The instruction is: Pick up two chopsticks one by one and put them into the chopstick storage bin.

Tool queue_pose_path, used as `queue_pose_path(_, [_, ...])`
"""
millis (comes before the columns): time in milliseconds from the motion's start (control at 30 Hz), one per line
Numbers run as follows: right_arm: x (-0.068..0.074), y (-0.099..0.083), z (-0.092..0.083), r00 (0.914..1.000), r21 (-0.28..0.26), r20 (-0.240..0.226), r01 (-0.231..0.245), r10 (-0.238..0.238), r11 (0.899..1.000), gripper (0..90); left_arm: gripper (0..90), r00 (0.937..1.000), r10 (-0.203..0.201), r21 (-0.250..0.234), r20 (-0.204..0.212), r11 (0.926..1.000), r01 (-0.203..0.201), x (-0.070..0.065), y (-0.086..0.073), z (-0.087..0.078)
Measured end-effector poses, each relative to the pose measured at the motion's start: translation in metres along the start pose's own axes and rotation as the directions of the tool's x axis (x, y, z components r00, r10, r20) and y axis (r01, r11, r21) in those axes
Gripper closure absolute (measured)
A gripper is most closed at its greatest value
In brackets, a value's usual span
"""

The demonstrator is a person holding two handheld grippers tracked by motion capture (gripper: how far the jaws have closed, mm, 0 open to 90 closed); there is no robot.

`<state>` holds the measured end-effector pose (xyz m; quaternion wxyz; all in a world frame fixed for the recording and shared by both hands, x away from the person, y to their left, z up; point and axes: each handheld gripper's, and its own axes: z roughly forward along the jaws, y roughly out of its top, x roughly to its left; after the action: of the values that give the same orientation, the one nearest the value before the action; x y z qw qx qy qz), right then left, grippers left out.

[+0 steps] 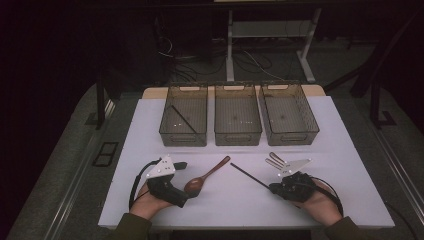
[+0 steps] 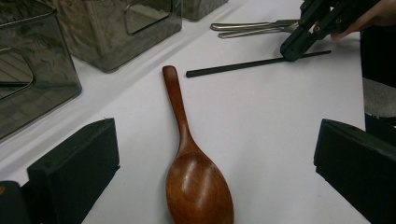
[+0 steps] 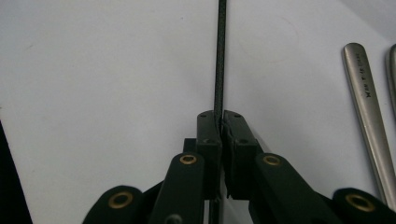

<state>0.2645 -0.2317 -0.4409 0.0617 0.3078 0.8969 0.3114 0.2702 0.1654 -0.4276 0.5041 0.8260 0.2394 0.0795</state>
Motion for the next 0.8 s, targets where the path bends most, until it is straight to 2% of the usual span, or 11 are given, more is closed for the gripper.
queue_pose_path(200, [-0.003, 0.0, -0.001, 0.9998, -0.003, -0.005, -0.017, 0.017, 1.0, 85.2, 0.0, 1.0, 0.0, -0.002, 0.0, 1.0, 0.0, 0.0, 0.0, 0.0])
queue_pose_path(367, [-0.009, 0.0, -0.007, 0.9984, -0.045, -0.019, -0.053, 0.053, 0.998, 85.2, 0.0, 1.0, 0.0, -0.001, 0.0, 1.0, 0.0, 0.0, 0.0, 0.0])
queue_pose_path(800, [-0.017, 0.002, -0.025, 0.9957, -0.137, -0.031, -0.091, 0.088, 0.986, 85.2, 0.0, 1.0, -0.001, -0.001, 0.001, 1.0, 0.001, 0.0, 0.0, 0.0])
